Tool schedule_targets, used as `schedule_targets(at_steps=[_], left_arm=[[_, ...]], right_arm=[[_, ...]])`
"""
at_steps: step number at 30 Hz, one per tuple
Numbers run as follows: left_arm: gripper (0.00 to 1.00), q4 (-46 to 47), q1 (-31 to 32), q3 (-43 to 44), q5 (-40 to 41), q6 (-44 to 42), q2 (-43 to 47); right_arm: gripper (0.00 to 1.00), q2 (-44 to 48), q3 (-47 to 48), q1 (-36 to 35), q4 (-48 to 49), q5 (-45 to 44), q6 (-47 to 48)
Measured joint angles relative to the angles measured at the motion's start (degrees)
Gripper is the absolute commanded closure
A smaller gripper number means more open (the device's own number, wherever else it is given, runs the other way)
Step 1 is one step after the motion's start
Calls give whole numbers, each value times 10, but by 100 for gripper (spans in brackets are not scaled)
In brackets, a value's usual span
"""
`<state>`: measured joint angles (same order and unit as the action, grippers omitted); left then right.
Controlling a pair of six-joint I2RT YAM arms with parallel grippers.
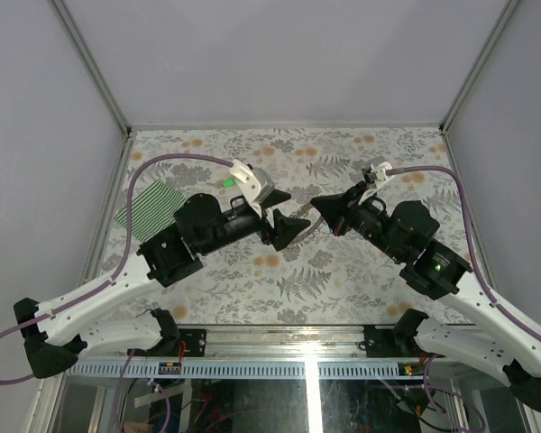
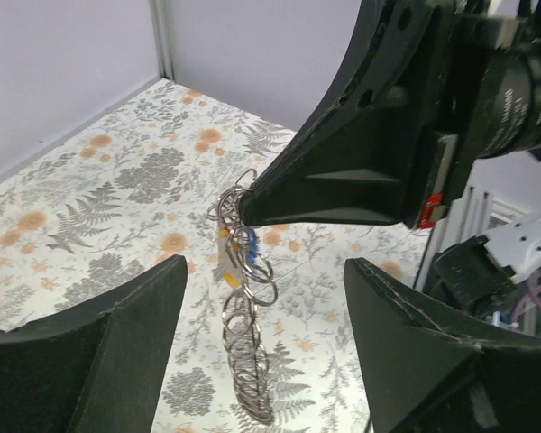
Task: Put the keys on the keyring
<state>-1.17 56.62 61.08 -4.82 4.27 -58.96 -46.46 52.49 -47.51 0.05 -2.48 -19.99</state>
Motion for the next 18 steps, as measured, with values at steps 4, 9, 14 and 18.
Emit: schedule_targets(at_steps=[4,9,14,18], left_arm=[[34,-2,3,-8,8,-30,-9],[44,-12,9,-18,9,-66,-26],[61,-27,11,-23,11,-91,-36],[75,-31,12,-31,17,-103,-37]], right_arm=[[100,0,0,0,-2,-5,-8],[100,1,0,0,-2,-5,-21],[100,6,0,0,-2,-5,-34],[100,10,0,0,-2,-3,-45]])
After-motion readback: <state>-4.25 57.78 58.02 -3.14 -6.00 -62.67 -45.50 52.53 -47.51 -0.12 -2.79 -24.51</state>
